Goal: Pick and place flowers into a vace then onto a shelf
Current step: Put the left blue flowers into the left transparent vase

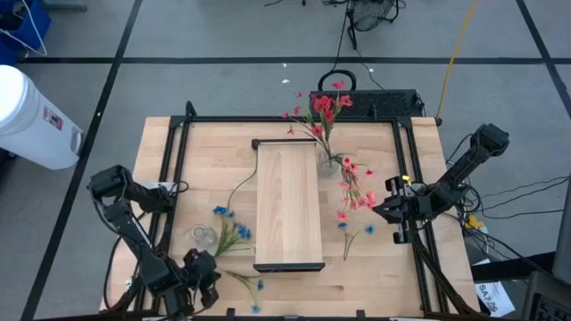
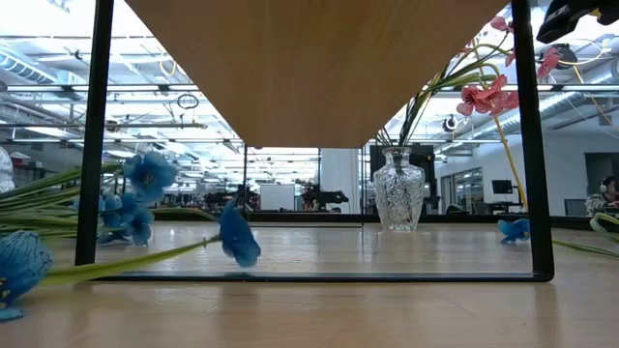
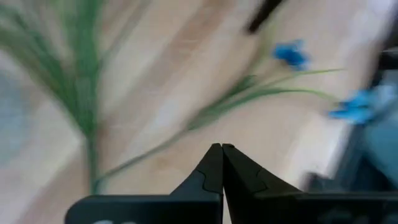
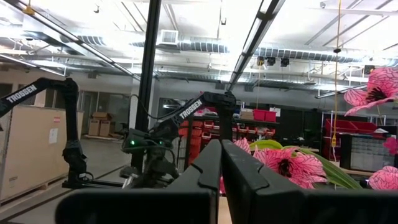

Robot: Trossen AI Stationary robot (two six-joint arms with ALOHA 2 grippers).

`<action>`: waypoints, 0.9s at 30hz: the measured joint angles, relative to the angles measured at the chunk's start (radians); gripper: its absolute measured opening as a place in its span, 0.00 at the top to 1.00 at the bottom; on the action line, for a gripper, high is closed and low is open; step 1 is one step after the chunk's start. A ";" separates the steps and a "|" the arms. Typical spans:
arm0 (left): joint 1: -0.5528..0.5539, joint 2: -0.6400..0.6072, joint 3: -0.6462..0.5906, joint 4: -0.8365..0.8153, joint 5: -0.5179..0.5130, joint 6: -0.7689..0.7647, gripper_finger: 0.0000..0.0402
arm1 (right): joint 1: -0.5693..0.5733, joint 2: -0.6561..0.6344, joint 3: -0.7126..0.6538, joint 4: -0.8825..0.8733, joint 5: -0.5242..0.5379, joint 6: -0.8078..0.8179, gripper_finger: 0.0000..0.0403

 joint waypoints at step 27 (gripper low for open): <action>0.040 -0.003 -0.073 -0.155 0.257 -0.008 0.49 | 0.000 0.000 0.000 0.000 0.000 0.000 0.98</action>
